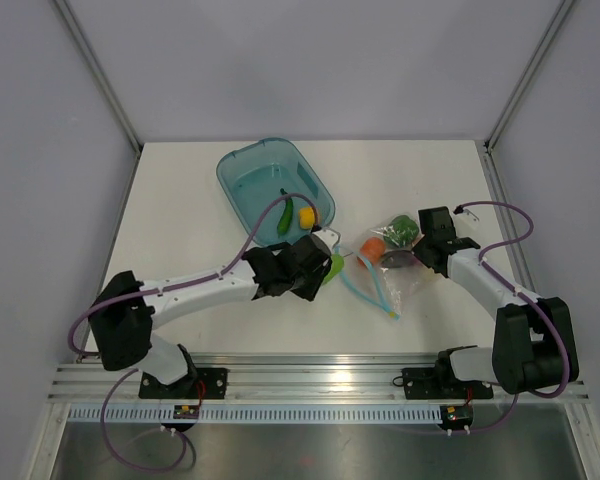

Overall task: Open the zip-top bag and remove the fake food
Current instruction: Pick up the fake vegetable from the zipper food storage bag, then place the fake vegetable in the bin.

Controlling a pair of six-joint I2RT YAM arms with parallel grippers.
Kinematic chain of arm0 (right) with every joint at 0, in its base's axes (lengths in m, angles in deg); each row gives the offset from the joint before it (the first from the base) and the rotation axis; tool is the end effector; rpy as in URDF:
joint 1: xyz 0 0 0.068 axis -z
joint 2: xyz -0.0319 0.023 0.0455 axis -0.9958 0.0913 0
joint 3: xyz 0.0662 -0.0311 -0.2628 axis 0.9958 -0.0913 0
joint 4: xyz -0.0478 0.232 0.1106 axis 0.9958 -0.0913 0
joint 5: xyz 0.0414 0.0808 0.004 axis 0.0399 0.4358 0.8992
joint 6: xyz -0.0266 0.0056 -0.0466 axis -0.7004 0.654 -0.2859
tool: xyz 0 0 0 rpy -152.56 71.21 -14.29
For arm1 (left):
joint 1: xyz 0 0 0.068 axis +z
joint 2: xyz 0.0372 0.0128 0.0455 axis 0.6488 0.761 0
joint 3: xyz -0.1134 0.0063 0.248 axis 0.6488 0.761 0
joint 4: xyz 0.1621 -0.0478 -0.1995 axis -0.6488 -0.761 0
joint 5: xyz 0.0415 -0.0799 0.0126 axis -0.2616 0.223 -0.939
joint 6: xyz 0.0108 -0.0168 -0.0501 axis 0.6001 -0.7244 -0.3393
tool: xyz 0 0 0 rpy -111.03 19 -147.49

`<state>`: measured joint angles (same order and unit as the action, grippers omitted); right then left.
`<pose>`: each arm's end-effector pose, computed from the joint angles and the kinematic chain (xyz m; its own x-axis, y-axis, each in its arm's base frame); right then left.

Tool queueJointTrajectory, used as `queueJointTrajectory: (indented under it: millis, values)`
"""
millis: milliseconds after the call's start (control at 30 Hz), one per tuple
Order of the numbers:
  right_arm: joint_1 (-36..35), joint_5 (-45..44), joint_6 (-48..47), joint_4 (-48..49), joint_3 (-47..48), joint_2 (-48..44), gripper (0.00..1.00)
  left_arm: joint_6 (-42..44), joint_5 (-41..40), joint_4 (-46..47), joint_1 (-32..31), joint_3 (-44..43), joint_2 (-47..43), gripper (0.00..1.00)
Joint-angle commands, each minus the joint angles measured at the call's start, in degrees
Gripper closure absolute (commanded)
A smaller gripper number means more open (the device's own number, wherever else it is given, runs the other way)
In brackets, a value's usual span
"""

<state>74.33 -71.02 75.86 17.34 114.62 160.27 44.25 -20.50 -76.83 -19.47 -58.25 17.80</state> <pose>0.2529 0.0332 0.1976 -0.5143 0.5926 -0.6200 0.6121 0.7600 0.2186 0.1648 -0.2707 0.2348 -0.6865 0.4485 -0.5724 0.5794 0.8130 -0.0580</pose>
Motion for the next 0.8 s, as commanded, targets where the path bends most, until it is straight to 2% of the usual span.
queueJointTrajectory:
  millis: [0, 200, 267, 633, 767]
  values:
    - [0.33, -0.43, -0.31, 0.74, 0.26, -1.76, 1.0, -2.85, 0.54, 0.06, 1.3, 0.4, -5.32, 1.0]
    - [0.42, -0.08, -0.31, 0.91, 0.08, -1.94, 1.0, -4.69, 1.43, -0.73, 4.02, 0.41, -10.5, 1.0]
    - [0.42, 0.18, -0.4, 1.17, 0.17, -1.85, 1.0, -5.92, -2.86, -0.46, 5.51, -0.38, -11.21, 1.0]
    - [0.42, 0.8, -0.49, 1.18, -0.01, -2.03, 1.0, -9.0, -9.3, 2.17, 18.25, -14.7, 1.08, 1.0]
    - [0.42, 0.97, -0.58, 1.26, -0.18, -2.55, 1.0, -10.41, -2.81, 0.51, 22.82, -18.84, 6.35, 0.99]
